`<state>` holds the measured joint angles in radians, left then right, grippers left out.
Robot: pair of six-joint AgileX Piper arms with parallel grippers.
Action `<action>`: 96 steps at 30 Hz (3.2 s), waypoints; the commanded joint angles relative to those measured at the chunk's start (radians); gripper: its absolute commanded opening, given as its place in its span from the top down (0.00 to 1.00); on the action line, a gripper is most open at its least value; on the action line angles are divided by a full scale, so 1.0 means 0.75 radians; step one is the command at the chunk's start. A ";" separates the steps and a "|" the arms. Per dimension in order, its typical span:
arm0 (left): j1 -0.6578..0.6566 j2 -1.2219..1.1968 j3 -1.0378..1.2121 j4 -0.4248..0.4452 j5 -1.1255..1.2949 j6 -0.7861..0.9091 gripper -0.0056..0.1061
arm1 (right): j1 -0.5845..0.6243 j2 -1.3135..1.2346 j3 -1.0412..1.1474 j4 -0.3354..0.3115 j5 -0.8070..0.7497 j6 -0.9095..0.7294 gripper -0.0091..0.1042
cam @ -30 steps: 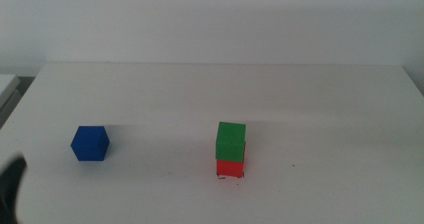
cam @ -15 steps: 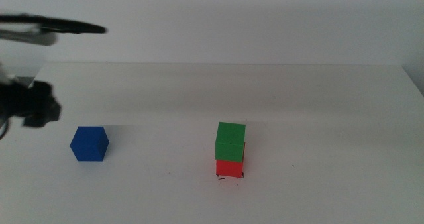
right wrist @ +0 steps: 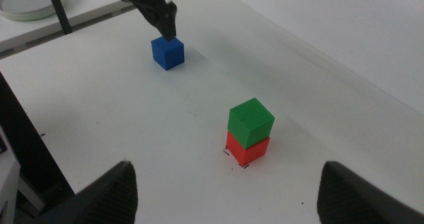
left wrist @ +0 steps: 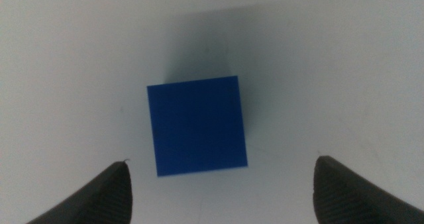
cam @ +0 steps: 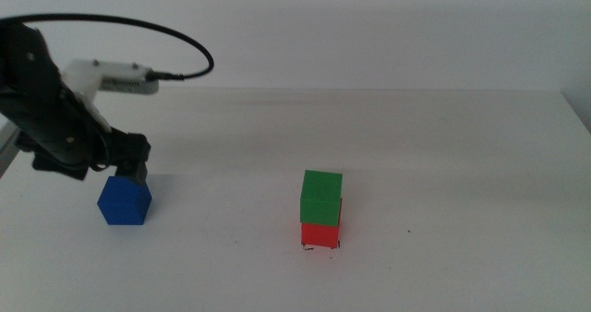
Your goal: Stack red cubes first, then green, then blue cubes in a specific spot.
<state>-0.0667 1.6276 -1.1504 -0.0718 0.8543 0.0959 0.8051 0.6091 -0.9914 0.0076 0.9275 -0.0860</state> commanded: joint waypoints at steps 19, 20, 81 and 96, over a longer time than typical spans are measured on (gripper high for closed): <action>0.052 0.250 -0.024 -0.092 -0.186 0.041 0.11 | 0.003 -0.006 0.012 -0.010 -0.010 0.003 0.11; 0.052 0.265 -0.024 -0.096 -0.186 0.037 0.11 | 0.003 -0.006 0.012 -0.010 -0.010 0.003 0.11; -0.936 0.374 -0.809 0.244 0.445 -0.996 0.97 | 0.003 -0.006 0.012 -0.010 -0.010 0.003 0.11; -0.934 0.463 -0.809 0.237 0.396 -1.000 0.97 | 0.003 -0.006 0.012 -0.010 -0.010 0.003 0.11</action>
<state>-0.7649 1.9744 -1.7452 0.1121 1.1611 -0.6518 0.8051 0.6091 -0.9914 0.0063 0.9275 -0.0800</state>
